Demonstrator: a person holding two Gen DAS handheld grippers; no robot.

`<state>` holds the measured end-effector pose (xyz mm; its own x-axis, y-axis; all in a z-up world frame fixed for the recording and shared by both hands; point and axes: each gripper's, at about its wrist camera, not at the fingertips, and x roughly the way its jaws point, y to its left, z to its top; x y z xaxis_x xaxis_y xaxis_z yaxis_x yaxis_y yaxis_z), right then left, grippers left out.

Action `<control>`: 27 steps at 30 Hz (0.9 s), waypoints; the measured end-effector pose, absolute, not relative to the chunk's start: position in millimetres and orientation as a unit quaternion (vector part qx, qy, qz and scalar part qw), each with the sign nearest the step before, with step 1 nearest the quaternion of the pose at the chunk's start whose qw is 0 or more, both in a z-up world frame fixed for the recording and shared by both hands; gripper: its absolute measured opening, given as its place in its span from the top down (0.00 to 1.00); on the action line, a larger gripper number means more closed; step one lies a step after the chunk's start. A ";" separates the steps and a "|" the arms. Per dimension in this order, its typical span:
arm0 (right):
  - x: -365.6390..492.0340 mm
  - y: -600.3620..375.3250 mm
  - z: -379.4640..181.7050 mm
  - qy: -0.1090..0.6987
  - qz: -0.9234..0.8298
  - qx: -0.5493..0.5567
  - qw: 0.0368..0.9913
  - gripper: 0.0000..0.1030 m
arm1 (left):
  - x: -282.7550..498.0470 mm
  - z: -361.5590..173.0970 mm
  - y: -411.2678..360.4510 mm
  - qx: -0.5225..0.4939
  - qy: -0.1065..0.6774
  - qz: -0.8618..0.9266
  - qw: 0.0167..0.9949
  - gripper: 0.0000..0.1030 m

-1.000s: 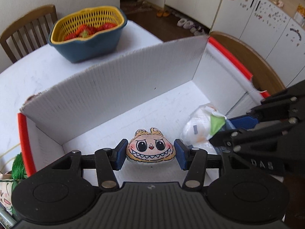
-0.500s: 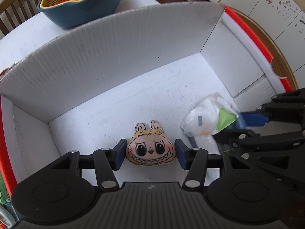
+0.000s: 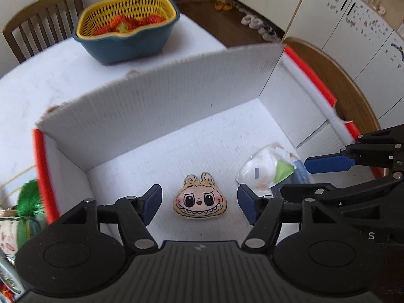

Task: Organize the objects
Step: 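Carry both items into the red box and open both tools to release, then withdraw both tools from the box back toward the cluttered items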

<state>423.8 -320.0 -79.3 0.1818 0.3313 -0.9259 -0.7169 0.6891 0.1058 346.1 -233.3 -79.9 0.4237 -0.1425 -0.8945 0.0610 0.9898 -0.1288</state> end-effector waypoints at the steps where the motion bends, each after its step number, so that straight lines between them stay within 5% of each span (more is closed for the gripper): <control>1: 421.5 -320.6 -75.4 0.530 0.354 -0.180 0.749 0.58 | 343.6 -76.1 -231.6 -0.040 0.529 -0.060 0.845 0.36; 27: 342.8 -278.1 -9.1 0.480 0.387 -0.157 0.772 0.39 | 241.6 1.6 -147.9 -0.062 0.427 -0.071 0.899 0.36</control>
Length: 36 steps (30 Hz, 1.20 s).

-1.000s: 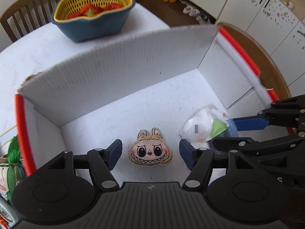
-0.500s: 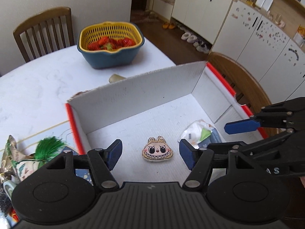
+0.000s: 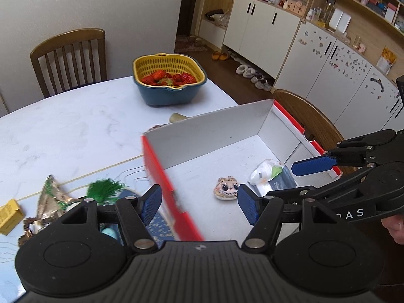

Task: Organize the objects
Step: 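Withdraw both tools from the box back toward the cluttered items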

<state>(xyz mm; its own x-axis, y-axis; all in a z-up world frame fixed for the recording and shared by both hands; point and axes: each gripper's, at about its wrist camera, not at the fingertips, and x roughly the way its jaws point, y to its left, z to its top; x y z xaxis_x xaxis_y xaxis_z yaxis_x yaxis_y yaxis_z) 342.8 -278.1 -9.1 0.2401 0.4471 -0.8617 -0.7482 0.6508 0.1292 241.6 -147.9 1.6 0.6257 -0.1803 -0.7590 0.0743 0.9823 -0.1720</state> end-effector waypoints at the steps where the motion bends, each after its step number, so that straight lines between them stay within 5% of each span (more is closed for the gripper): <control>1: 338.1 -273.6 -8.0 0.479 0.388 -0.156 0.772 0.39 | 237.1 2.4 -142.1 -0.063 0.425 -0.072 0.900 0.36; 10: 296.1 -233.3 -2.3 0.470 0.394 -0.156 0.774 0.31 | 203.1 7.5 -86.4 -0.072 0.412 -0.064 0.906 0.24; 24: 250.5 -173.9 -4.3 0.463 0.408 -0.151 0.773 0.21 | 166.9 -0.2 -9.3 -0.075 0.404 -0.041 0.911 0.22; 36: 225.3 -136.5 -16.6 0.453 0.424 -0.158 0.768 0.18 | 133.4 -16.2 49.4 -0.073 0.384 -0.031 0.920 0.00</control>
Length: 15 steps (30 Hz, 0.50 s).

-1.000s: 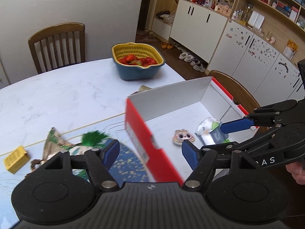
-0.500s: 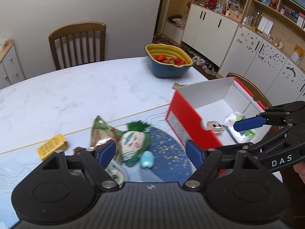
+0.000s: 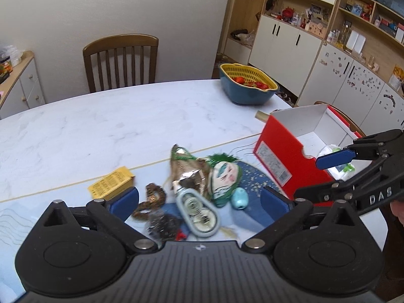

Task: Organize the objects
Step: 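Withdraw both tools from the box back toward the cluttered items, then grasp the blue egg toy with the right tool while the left tool grasps the white foam bag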

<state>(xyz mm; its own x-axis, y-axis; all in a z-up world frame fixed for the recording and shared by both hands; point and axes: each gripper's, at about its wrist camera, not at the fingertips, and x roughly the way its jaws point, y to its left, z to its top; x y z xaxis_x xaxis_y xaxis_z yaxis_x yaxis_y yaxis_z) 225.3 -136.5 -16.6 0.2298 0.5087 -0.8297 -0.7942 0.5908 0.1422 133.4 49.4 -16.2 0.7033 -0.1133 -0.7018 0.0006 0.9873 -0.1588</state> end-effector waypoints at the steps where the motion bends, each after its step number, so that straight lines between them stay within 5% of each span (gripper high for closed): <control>1: 224.7 -134.3 -18.4 0.454 0.424 -0.157 0.768 0.18 | 130.8 -19.6 53.6 -0.078 0.384 -0.030 0.920 0.00; 15: 230.5 -103.4 -60.2 0.481 0.412 -0.170 0.755 0.18 | 110.4 -82.6 85.3 -0.098 0.423 -0.003 0.901 0.00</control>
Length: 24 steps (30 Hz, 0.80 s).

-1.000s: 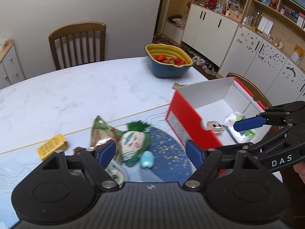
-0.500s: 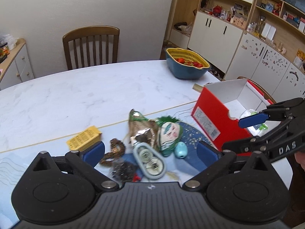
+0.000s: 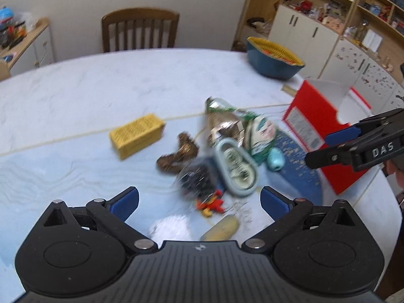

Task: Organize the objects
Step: 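Grasp the blue egg toy with the right tool while the left tool grasps the white foam bag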

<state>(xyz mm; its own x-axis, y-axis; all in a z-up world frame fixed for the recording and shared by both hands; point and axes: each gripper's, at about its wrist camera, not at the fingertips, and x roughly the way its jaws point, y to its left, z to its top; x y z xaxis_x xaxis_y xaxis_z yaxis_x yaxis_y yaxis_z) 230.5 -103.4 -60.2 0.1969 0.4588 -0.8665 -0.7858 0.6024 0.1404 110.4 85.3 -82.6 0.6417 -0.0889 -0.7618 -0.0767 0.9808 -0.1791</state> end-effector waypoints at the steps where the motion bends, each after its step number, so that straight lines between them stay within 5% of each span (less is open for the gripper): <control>1: 231.1 -101.5 -63.6 0.483 0.410 -0.170 0.755 0.18 | 109.9 -87.6 87.7 -0.096 0.427 0.002 0.899 0.00; 24: 249.5 -68.6 -120.8 0.493 0.396 -0.222 0.742 0.32 | 99.6 -136.9 105.7 -0.085 0.437 0.034 0.895 0.00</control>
<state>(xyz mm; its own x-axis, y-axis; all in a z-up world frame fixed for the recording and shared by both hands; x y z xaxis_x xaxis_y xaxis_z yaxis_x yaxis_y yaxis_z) 249.5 -68.6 -120.8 0.1998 0.3686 -0.9079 -0.8065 0.5880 0.0612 99.6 105.7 -136.9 0.6162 -0.0133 -0.7874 -0.1357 0.9831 -0.1228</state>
